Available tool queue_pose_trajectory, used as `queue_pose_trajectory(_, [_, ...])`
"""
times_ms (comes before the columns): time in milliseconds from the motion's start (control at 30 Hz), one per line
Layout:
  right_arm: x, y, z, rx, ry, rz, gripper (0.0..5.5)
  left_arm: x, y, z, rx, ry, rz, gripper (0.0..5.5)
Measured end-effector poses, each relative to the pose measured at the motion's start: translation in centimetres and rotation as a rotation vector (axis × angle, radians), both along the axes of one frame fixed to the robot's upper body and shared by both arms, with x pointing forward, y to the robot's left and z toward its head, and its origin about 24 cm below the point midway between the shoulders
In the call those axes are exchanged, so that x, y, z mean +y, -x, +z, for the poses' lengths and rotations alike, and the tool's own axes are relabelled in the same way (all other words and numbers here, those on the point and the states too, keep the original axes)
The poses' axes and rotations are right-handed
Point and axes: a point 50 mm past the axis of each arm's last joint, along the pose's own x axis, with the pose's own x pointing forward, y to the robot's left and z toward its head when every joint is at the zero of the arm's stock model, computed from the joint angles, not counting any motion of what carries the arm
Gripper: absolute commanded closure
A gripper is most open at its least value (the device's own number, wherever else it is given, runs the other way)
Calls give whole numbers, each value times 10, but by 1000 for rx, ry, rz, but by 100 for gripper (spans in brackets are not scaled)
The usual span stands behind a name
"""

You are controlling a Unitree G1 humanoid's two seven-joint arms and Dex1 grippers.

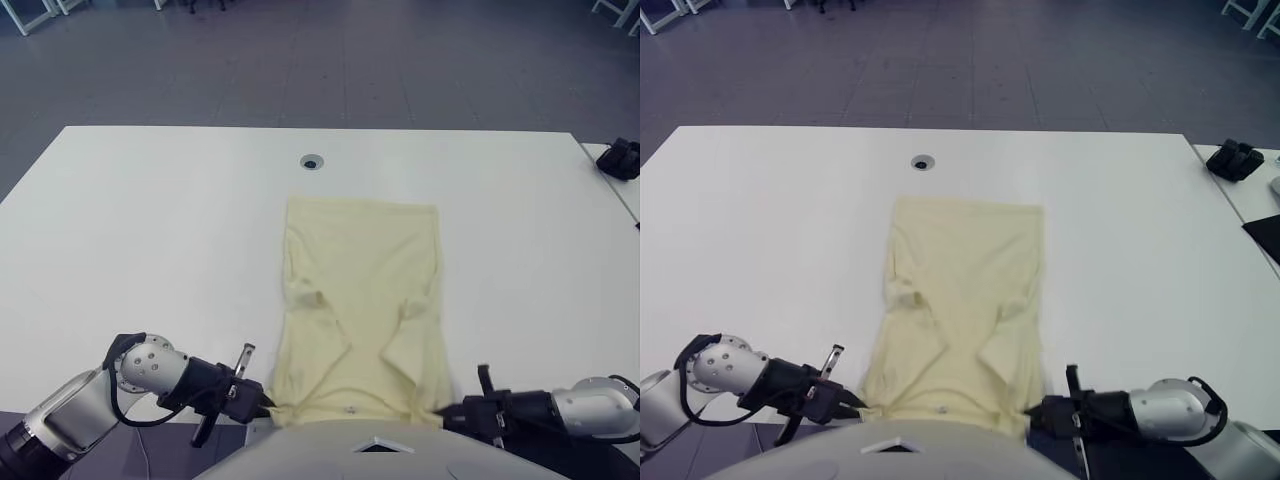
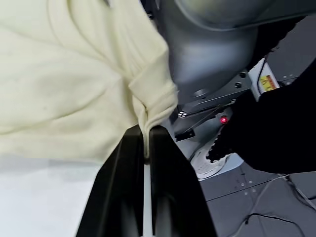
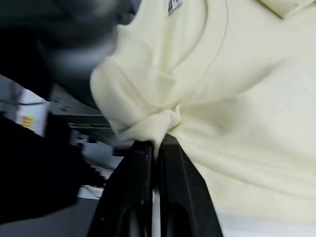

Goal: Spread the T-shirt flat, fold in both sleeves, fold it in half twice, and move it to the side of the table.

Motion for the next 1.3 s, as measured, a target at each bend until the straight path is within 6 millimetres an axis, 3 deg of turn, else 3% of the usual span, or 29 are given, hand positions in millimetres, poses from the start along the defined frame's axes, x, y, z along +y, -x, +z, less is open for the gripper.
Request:
queue_pose_trajectory(100, [15,-10,27,32,-41,-15,549,0,0,9,69,37,20,550])
queue_pose_trajectory(200, [19,-21,40,67,-66,-70,549,3,-4,18,143,68,67,550])
queue_pose_trajectory(300, [8,-34,42,110,-74,-139,549,4,-12,28,181,118,121,550])
queue_pose_trajectory(433, [-19,-49,54,156,-80,-201,549,0,-46,46,171,266,298,550])
queue_pose_trajectory(633, [-37,-64,52,150,-125,-321,549,5,-78,54,151,327,435,550])
queue_pose_trajectory(867, [-29,-111,43,98,-205,-401,549,2,-114,56,94,379,523,550])
queue_pose_trajectory(1067, [-36,-153,38,63,-224,-482,549,-1,-158,59,15,397,576,550])
queue_pose_trajectory(1300, [-44,-185,42,36,-260,-547,549,-9,-195,65,-67,436,634,550])
